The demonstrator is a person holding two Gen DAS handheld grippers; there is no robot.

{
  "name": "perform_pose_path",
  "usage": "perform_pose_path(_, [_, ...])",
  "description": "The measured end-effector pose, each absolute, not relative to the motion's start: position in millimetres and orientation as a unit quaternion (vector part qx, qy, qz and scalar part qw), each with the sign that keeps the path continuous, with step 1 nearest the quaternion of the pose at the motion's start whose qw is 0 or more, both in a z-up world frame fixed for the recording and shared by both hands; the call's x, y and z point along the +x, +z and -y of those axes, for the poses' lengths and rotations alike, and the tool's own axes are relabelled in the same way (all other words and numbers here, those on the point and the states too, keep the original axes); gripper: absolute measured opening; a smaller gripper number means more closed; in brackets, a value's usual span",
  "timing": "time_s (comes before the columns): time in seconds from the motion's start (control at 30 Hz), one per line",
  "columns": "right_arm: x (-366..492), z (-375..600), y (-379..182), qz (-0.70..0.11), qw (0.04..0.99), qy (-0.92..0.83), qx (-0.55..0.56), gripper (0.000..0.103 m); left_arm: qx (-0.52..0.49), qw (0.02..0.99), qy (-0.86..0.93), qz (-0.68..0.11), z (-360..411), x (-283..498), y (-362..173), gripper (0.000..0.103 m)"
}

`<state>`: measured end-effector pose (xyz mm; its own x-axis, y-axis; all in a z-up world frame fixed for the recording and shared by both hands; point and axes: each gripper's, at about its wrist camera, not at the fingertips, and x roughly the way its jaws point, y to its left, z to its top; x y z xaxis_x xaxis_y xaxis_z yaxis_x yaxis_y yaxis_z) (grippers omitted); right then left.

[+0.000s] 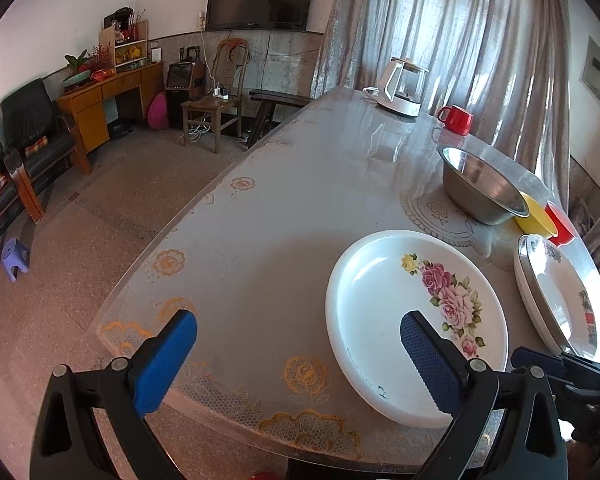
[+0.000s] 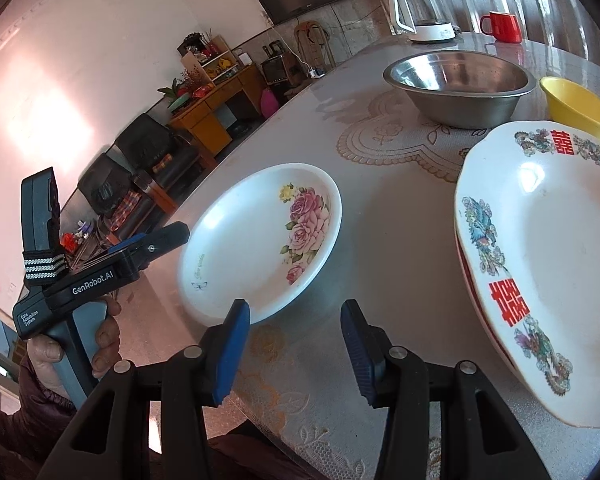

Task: Organize plates and bowls
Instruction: 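Move the left tool toward the pink-rose plate, then grasp the white pink-rose plate rim with the left tool and lift it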

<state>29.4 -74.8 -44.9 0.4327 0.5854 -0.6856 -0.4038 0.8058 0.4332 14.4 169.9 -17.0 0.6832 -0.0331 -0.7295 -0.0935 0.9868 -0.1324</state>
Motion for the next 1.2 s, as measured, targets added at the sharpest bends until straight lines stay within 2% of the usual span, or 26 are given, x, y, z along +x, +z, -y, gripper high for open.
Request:
perform_pose_path(0.1, [33.1,70.3,-46.0,-0.447,0.838,0.295,0.1,0.048,-0.091,0.91,0.015,-0.405,-174.9,15.7,-19.8,0.094])
perform_pose_path(0.27, [40.1,61.1,-49.3,-0.454,0.836,0.292,0.096,0.048,-0.11,0.906,0.008,-0.408,-181.0,17.0,-22.3,0.092])
perform_pose_path(0.33, [43.0,59.1,-50.5,-0.457,0.835,0.292,0.097,0.048,-0.119,0.903,-0.001,-0.413,-183.1,18.2,-24.8,0.086])
perform_pose_path(0.43, [47.1,57.5,-51.6,-0.46,0.834,0.288,0.098,0.048,-0.135,0.898,-0.018,-0.419,-185.7,19.0,-29.0,0.071])
perform_pose_path(0.5, [47.6,56.7,-51.6,-0.459,0.835,0.288,0.1,0.048,-0.147,0.892,-0.031,-0.426,-186.8,20.5,-32.7,0.058])
perform_pose_path(0.6, [50.3,54.8,-51.9,-0.459,0.835,0.288,0.1,0.048,-0.155,0.886,-0.043,-0.435,-185.1,24.1,-37.0,0.045])
perform_pose_path(0.83, [52.6,45.6,-52.5,-0.453,0.836,0.296,0.091,0.048,-0.134,0.889,-0.037,-0.437,-176.4,27.8,-37.5,0.044])
perform_pose_path(0.97, [55.0,40.7,-52.9,-0.445,0.842,0.295,0.082,0.05,-0.126,0.887,-0.066,-0.439,-167.1,34.1,-35.5,0.031])
perform_pose_path(1.1, [55.1,39.9,-53.0,-0.437,0.846,0.298,0.074,0.05,-0.082,0.9,-0.057,-0.425,-152.4,36.1,-36.3,0.03])
perform_pose_path(1.2, [56.2,34.5,-52.3,-0.429,0.853,0.292,0.047,0.05,-0.092,0.897,-0.062,-0.428,-153.3,38.2,-39.1,0.03])
